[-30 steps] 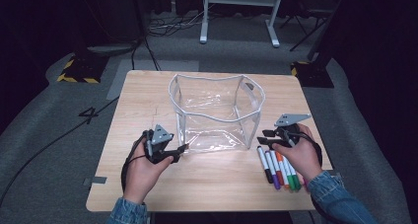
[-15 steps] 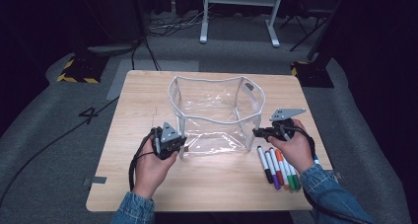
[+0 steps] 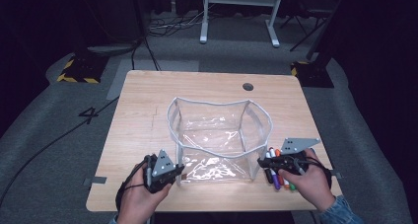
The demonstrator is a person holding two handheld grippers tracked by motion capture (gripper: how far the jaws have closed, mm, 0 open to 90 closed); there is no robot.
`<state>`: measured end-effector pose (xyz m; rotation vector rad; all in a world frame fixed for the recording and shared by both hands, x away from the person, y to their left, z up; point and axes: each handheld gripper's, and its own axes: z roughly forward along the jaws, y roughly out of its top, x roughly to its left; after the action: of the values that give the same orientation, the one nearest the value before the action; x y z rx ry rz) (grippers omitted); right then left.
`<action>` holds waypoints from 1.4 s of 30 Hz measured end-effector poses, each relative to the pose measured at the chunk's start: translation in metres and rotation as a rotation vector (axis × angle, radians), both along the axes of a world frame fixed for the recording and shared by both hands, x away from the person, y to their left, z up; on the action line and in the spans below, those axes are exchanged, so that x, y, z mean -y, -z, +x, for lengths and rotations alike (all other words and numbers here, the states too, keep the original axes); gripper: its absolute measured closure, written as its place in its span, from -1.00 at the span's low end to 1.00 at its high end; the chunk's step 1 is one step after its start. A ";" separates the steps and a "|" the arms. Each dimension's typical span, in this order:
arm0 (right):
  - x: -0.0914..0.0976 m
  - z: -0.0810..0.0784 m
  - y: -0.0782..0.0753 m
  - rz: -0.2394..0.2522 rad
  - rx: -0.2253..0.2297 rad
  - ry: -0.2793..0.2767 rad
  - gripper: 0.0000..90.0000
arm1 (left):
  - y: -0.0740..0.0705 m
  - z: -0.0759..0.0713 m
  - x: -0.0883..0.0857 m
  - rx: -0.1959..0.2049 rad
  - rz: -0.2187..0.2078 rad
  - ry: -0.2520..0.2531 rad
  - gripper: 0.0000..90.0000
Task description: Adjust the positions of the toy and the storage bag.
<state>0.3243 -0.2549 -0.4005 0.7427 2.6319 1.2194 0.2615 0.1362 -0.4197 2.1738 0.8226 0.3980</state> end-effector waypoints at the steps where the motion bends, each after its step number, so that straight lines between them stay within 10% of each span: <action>1: 0.002 -0.006 0.001 0.002 -0.003 -0.004 0.96 | 0.000 -0.003 0.001 -0.003 -0.001 0.008 0.93; 15: 0.032 -0.052 0.005 0.020 -0.026 -0.006 0.95 | 0.001 -0.037 0.025 -0.020 0.005 0.118 0.88; 31: 0.056 -0.067 0.005 0.034 -0.042 0.032 0.94 | 0.000 -0.048 0.042 -0.031 -0.005 0.198 0.68; 35: 0.058 -0.066 0.004 0.058 -0.052 0.034 0.70 | -0.006 -0.052 0.034 -0.072 -0.063 0.222 0.37; 42: 0.068 -0.064 -0.001 0.093 -0.064 0.048 0.31 | -0.013 -0.053 0.007 -0.108 -0.012 0.193 0.13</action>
<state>0.2604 -0.3230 -0.3998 0.8696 2.6061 1.3345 0.2081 0.1288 -0.4069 2.2545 0.6628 0.1801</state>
